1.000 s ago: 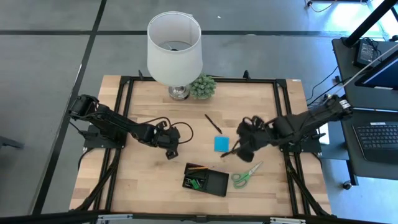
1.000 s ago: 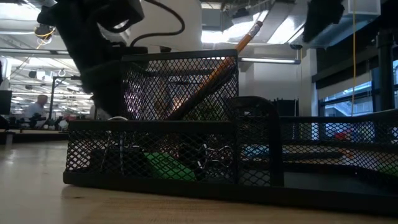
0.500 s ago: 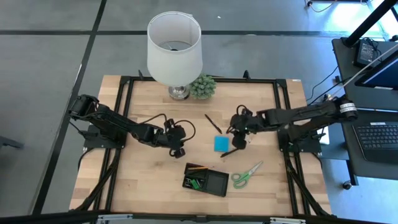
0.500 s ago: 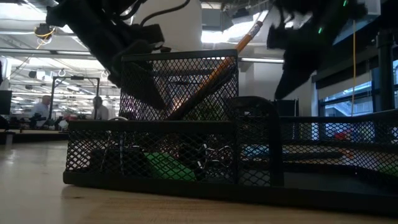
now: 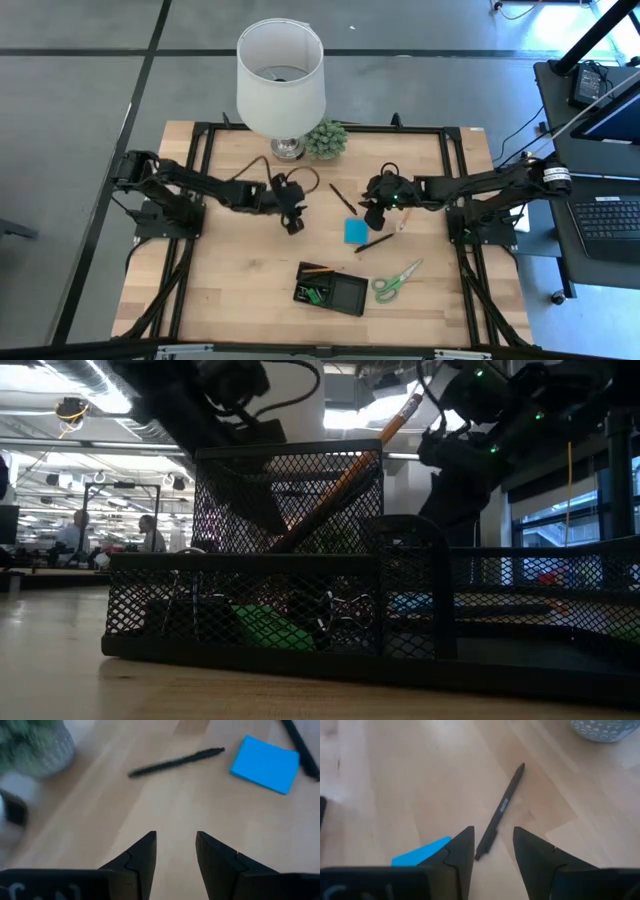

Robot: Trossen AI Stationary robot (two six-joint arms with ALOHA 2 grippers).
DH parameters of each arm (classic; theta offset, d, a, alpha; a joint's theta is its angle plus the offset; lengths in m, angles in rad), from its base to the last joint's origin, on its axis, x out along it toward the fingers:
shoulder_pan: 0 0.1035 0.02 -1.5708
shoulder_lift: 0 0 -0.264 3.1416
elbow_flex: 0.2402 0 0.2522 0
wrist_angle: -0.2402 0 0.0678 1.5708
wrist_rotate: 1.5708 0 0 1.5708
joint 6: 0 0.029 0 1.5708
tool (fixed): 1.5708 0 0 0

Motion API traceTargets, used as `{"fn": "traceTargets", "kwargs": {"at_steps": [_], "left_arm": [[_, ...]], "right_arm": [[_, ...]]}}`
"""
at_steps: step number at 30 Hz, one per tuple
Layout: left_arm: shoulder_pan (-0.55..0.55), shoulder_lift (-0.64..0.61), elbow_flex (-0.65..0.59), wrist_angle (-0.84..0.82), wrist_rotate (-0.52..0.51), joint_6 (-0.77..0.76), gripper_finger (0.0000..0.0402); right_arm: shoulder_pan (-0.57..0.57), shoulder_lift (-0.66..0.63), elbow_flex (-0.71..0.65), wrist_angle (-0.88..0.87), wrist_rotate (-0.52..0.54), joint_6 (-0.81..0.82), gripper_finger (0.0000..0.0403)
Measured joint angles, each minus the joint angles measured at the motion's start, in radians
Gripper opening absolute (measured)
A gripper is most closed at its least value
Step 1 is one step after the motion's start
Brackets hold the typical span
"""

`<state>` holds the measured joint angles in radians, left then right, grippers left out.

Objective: Pick and place office supplies into organizer
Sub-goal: Put the top black pen into the desk organizer

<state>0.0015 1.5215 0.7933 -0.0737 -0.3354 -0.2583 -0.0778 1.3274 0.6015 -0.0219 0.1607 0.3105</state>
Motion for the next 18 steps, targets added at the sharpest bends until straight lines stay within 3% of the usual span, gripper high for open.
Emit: {"fn": "traceTargets", "kwargs": {"at_steps": [8, 18], "left_arm": [[0.154, 0.0, 0.077, 0.003, 0.131, 0.405, 0.0132], [0.242, 0.0, 0.103, 0.006, 0.249, 0.49, 0.0132]], "right_arm": [[-0.013, 0.116, 0.004, 0.151, 0.001, 0.052, 0.0139], [-0.031, 0.275, 0.004, 0.222, -0.032, 0.078, 0.0139]]}}
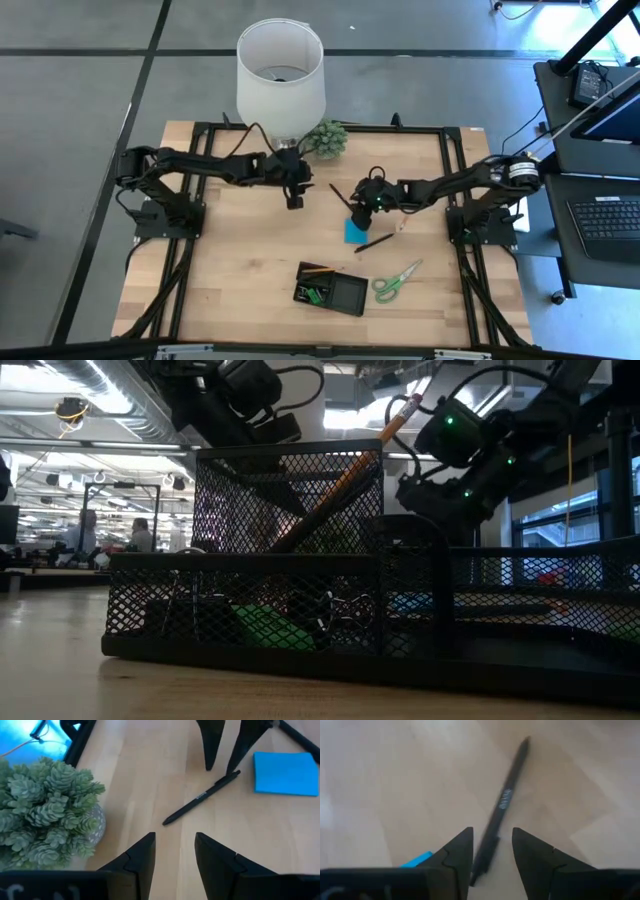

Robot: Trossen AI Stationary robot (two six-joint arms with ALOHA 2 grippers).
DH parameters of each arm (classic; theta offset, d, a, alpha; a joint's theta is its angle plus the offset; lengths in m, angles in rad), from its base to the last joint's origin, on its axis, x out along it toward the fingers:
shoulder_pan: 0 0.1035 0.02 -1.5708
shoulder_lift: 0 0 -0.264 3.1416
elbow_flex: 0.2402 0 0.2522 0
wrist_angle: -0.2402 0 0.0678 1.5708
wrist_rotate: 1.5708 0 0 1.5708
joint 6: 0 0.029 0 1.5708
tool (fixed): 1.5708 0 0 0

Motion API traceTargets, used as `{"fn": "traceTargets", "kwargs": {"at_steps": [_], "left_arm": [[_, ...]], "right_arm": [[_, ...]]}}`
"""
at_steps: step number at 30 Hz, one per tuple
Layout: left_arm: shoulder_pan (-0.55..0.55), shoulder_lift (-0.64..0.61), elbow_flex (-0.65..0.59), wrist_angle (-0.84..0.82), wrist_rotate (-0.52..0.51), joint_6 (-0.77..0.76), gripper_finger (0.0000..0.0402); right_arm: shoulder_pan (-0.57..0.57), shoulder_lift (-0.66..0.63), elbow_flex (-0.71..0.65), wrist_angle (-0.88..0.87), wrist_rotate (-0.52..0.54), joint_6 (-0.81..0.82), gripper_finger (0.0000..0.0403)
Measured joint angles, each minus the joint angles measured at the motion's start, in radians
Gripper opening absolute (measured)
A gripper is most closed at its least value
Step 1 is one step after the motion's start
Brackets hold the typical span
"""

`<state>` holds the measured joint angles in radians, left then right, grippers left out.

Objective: Pick and place office supplies into organizer
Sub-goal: Put the top black pen into the desk organizer

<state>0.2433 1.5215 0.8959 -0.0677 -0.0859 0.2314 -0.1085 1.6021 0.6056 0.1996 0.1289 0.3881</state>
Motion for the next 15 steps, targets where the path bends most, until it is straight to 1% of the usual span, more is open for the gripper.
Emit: {"fn": "traceTargets", "kwargs": {"at_steps": [3, 15], "left_arm": [[0.002, 0.0, 0.0, -0.001, 0.006, 0.0, 0.0132], [0.002, 0.0, 0.0, -0.002, 0.006, 0.01, 0.0132]], "right_arm": [[0.0, 0.025, 0.0, 0.029, -0.025, 0.0, 0.0139], [0.0, 0.111, 0.004, 0.051, -0.018, -0.006, 0.0138]]}}
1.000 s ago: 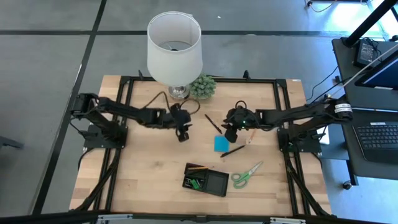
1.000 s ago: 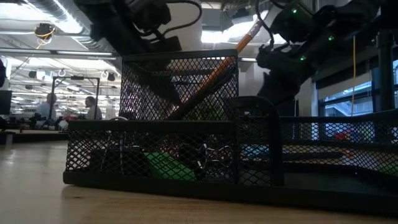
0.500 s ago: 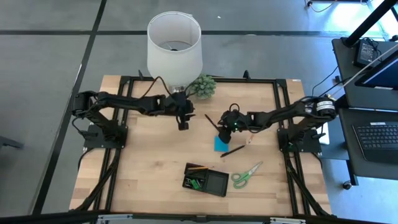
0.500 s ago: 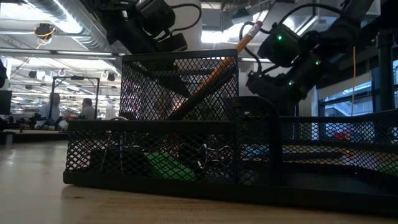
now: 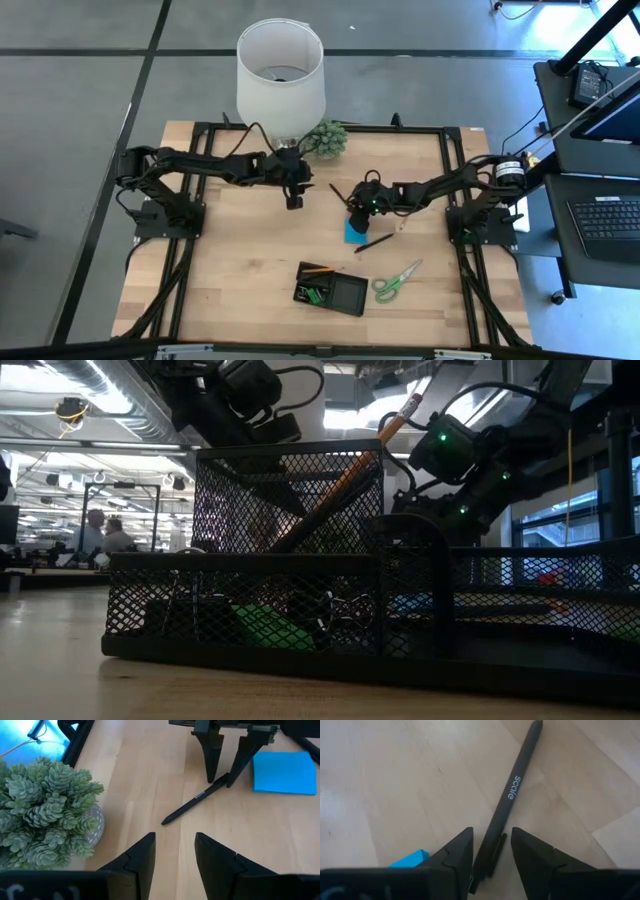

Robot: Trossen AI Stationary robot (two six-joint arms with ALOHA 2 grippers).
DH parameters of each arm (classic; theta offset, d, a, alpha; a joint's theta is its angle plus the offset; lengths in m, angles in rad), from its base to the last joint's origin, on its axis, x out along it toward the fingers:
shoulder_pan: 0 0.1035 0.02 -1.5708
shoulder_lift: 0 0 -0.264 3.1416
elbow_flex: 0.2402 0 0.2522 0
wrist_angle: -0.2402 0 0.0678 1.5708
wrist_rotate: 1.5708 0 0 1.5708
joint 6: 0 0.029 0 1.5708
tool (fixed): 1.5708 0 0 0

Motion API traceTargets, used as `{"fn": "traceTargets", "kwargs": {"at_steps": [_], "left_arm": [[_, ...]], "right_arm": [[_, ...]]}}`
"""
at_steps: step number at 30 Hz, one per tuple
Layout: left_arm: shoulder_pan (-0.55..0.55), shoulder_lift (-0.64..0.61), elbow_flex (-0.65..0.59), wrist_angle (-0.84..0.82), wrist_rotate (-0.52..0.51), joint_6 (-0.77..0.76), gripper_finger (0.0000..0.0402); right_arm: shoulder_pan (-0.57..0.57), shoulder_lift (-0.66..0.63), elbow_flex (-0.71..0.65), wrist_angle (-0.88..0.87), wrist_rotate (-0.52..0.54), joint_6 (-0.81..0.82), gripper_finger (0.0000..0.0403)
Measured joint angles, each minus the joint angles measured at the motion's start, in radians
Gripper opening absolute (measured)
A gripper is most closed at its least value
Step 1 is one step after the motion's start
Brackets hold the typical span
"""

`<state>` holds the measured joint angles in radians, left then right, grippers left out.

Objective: Pick and place office supplies into organizer
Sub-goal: Put the top black pen into the desk organizer

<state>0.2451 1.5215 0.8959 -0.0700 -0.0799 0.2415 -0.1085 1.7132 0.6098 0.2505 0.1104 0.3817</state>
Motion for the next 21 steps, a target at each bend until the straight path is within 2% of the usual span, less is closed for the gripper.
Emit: {"fn": "traceTargets", "kwargs": {"at_steps": [4, 12, 16, 21], "left_arm": [[0.0, 0.0, 0.0, 0.0, 0.0, 0.061, 0.0132], [0.0, 0.029, -0.002, -0.004, 0.0, 0.067, 0.0132], [-0.003, 0.066, -0.002, 0.017, 0.004, 0.06, 0.0132], [-0.015, 0.173, -0.002, 0.081, 0.074, 0.06, 0.0132]], "right_arm": [[0.0, 0.005, 0.0, -0.007, -0.003, -0.029, 0.0121], [-0.001, 0.005, 0.002, -0.046, -0.021, -0.131, 0.0039], [0.0, 0.005, 0.002, -0.039, -0.035, -0.206, 0.0029], [-0.001, 0.006, 0.0, -0.035, -0.051, -0.23, 0.0038]]}}
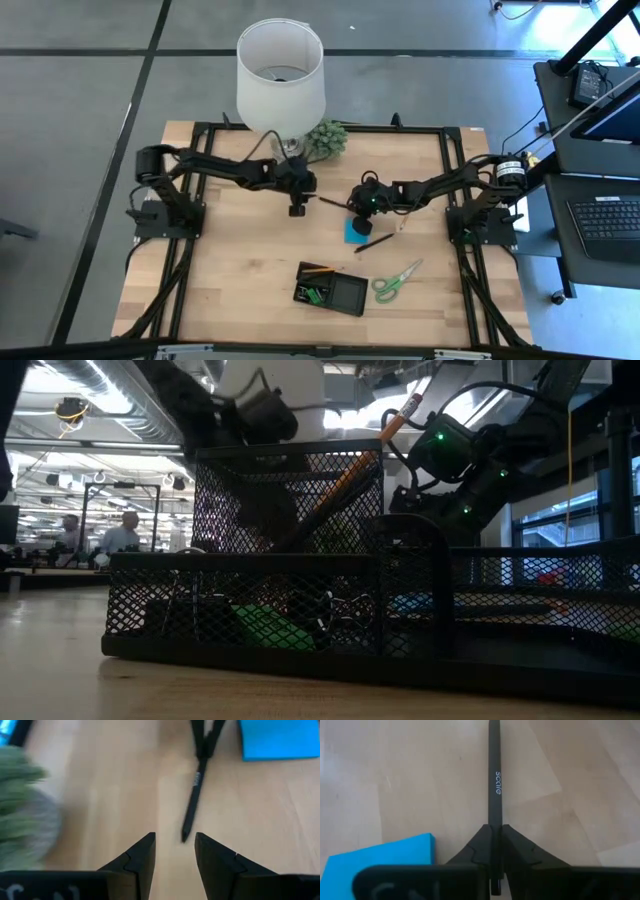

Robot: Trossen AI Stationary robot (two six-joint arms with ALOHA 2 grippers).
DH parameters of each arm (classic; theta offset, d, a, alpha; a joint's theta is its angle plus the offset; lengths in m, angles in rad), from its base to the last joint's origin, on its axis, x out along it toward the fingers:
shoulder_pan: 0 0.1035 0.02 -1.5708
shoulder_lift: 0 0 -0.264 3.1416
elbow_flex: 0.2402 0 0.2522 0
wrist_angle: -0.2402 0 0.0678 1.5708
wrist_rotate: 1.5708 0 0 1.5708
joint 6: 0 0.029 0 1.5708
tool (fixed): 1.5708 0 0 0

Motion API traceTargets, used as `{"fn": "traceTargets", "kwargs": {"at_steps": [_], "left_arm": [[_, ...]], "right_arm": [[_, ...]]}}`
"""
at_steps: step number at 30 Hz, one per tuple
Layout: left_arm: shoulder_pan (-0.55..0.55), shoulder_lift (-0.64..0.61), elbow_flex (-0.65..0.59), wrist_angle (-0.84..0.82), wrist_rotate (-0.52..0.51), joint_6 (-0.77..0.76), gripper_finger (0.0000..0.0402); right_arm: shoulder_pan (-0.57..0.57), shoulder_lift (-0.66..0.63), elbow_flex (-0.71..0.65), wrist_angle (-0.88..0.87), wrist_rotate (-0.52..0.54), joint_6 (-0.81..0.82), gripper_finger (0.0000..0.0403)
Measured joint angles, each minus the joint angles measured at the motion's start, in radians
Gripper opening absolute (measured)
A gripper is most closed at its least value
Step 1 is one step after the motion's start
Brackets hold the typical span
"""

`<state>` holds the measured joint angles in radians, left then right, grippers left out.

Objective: Pick and place office supplies into organizer
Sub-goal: Put the top black pen into the desk organizer

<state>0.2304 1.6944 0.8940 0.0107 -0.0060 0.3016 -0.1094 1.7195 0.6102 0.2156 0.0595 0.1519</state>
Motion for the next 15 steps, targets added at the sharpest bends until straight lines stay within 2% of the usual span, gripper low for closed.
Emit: {"fn": "traceTargets", "kwargs": {"at_steps": [7, 15], "left_arm": [[-0.016, 0.149, 0.001, 0.083, 0.031, -0.011, 0.0132], [-0.021, 0.176, 0.002, 0.129, 0.031, -0.045, 0.0132]], "right_arm": [[-0.001, 0.0, -0.001, 0.006, -0.024, 0.002, 0.0031], [-0.001, 0.001, -0.003, 0.013, -0.026, 0.001, 0.0035]]}}
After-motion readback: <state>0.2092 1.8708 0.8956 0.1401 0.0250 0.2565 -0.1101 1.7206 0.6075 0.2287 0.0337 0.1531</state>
